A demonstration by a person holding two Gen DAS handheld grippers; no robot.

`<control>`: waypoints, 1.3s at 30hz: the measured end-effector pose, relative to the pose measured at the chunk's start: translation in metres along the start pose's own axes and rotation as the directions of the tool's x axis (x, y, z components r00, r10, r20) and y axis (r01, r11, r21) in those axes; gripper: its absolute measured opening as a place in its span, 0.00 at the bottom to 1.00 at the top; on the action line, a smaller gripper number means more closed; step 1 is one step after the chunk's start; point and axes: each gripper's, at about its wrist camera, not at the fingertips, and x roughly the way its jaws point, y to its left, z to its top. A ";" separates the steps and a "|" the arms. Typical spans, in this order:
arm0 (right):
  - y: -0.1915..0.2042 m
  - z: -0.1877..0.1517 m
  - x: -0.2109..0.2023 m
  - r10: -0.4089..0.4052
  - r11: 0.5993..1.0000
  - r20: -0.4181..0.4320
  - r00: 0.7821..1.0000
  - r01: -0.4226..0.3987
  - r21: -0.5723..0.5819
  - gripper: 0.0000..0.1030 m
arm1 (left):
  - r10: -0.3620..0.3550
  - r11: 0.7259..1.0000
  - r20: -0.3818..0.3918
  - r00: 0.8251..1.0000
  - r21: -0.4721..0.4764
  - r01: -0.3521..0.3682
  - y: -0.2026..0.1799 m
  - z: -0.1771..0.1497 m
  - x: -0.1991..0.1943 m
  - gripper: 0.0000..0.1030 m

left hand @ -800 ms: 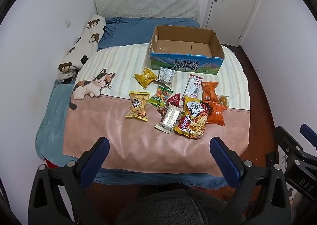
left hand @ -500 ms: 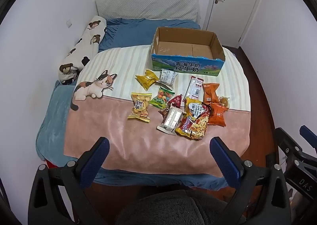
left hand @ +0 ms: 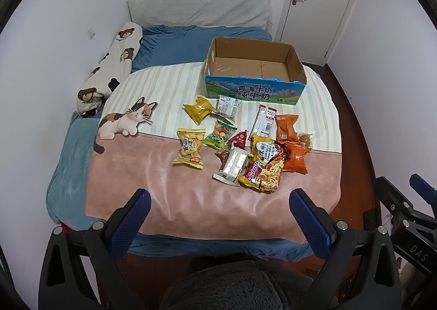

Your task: Organize snacks

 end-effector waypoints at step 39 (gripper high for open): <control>0.001 0.004 0.003 -0.002 1.000 0.000 1.000 0.002 -0.013 1.00 | -0.011 1.000 0.003 1.000 -0.002 0.011 0.004 0.000 0.005 1.00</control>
